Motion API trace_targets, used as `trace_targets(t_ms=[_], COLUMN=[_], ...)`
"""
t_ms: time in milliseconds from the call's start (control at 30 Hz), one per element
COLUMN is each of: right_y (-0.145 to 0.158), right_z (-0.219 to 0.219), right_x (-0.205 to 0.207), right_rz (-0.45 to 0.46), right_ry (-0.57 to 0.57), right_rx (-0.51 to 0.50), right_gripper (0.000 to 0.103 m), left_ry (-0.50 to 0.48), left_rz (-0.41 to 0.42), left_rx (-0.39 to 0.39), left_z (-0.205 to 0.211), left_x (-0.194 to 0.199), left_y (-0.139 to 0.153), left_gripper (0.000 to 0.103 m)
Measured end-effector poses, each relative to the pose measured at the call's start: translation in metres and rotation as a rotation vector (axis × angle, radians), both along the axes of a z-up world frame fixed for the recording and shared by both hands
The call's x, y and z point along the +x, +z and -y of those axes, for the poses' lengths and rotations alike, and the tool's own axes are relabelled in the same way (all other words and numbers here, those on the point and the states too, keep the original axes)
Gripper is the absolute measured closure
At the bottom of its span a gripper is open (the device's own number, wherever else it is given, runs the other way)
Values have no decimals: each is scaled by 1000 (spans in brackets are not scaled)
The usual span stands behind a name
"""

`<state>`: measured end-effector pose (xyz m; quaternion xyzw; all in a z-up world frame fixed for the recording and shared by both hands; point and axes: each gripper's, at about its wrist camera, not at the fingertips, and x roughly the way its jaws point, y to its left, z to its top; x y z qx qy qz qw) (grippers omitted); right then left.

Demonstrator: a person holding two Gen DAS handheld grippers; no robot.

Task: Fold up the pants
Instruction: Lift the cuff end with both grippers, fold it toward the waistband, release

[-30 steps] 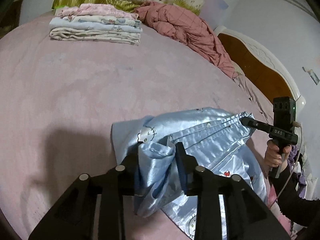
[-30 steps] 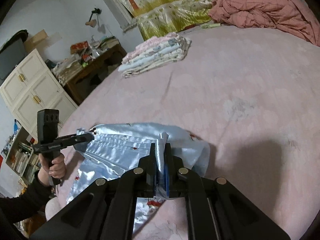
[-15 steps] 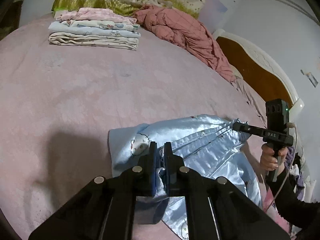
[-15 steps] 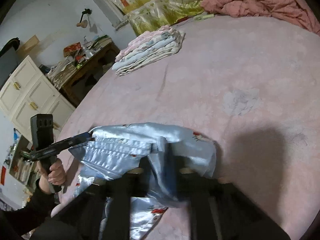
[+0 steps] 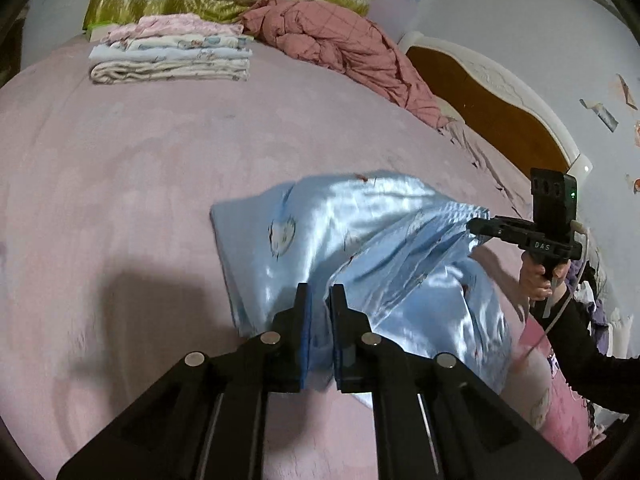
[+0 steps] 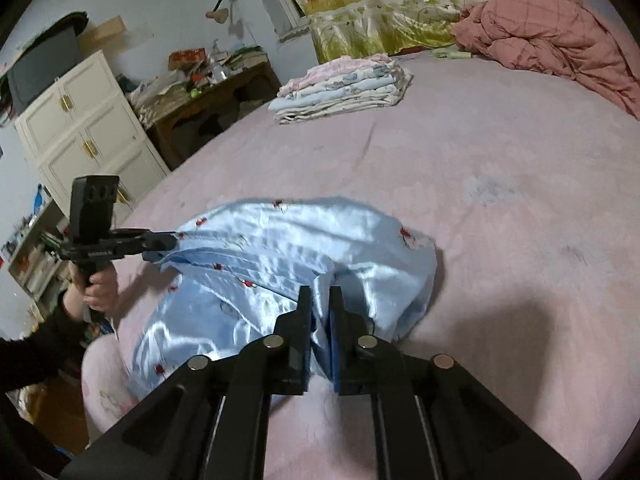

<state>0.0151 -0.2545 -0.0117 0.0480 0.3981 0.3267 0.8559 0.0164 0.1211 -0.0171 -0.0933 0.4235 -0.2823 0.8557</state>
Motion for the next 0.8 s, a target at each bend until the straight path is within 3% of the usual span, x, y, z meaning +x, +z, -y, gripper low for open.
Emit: trace_targets(t_ms=[333,400,567,633,767,800], right_y=[-12,-14,-10,-6,11,15], right_z=[4,7,17,21,33,37], right_x=[-42,-47,-58,-64,-66,-63], right_rz=[1,-7,6,26,62,64], right_ry=[47,46,23,11,-53,-79], right_rx=[-79,-93,-98,-96,-39,-9], right_gripper=[95,89,61,54,54,54], left_ry=[-15,-4,13,22,69,85], left_rz=[-35,-40,-34,-17,24,32], left_rx=[18,31,39,40,23,11], left_z=[-6,-9,-14,-14,-14,-14], left_x=[-35,-39,-41,-39,-25,-20], left_y=[-11,-14,-10,-6,8,10], left_gripper=[96,96,95,89,65,65])
